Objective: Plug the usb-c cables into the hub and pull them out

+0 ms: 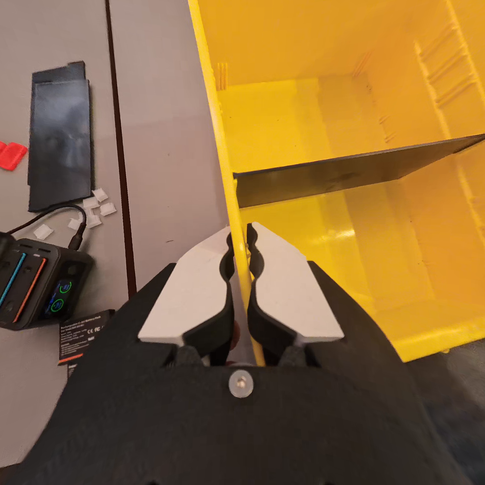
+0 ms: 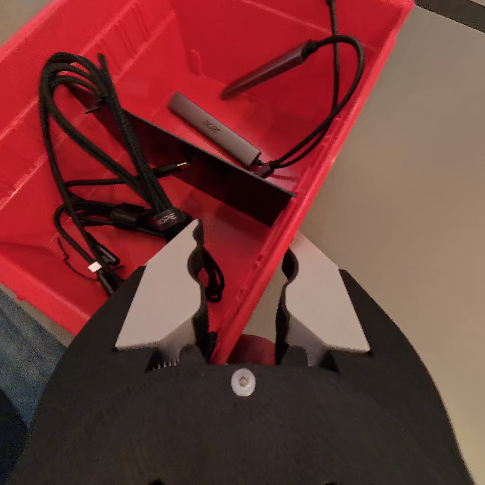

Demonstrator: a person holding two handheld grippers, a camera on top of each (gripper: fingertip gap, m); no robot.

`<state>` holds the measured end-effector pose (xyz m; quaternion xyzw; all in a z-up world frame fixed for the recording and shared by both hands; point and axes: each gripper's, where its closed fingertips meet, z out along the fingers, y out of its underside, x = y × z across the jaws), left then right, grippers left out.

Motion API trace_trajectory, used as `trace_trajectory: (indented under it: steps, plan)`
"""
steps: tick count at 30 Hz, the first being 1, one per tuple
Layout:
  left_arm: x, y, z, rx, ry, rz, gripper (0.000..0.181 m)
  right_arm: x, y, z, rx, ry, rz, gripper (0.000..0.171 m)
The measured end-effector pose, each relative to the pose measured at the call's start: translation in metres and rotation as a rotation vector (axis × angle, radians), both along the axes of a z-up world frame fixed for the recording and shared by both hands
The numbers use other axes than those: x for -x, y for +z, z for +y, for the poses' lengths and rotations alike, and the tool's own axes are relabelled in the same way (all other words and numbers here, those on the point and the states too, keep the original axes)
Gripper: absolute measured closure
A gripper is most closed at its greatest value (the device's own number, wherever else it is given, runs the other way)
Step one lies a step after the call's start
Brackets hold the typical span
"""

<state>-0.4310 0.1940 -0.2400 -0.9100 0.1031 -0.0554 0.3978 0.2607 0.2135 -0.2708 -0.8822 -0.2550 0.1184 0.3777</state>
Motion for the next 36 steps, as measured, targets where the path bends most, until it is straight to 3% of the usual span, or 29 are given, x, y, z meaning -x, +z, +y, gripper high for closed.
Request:
trace_trajectory:
  steps: [3, 8, 18, 21, 25, 27, 33, 36]
  plan:
    - [0.003, 0.02, -0.004, -0.079, 0.026, -0.034, 0.175, 0.065, 0.001, -0.003, -0.007, 0.078, 0.054, 0.096]
    - [0.023, 0.079, -0.014, -0.253, 0.112, -0.093, 0.175, 0.166, 0.004, -0.005, -0.01, 0.192, 0.141, 0.082]
    - [0.054, 0.154, -0.045, -0.433, 0.198, -0.071, 0.175, 0.38, 0.02, -0.02, 0.077, 0.388, 0.393, 0.012]
    - [0.045, 0.175, -0.05, -0.49, 0.181, -0.072, 0.175, 0.415, 0.033, -0.025, 0.075, 0.463, 0.425, 0.012]
    - [0.005, 0.198, -0.047, -0.535, 0.105, -0.082, 0.175, 0.386, 0.058, -0.015, -0.04, 0.441, 0.432, 0.013]
    - [-0.029, 0.201, -0.037, -0.54, 0.052, -0.095, 0.175, 0.357, 0.088, -0.02, -0.105, 0.456, 0.518, 0.024]
    - [-0.179, 0.174, 0.006, -0.46, -0.174, -0.155, 0.175, 0.259, 0.171, -0.069, -0.378, 0.444, 0.668, 0.028]
    - [-0.27, 0.149, 0.021, -0.4, -0.293, -0.201, 0.175, 0.222, 0.181, -0.1, -0.465, 0.405, 0.656, 0.035]
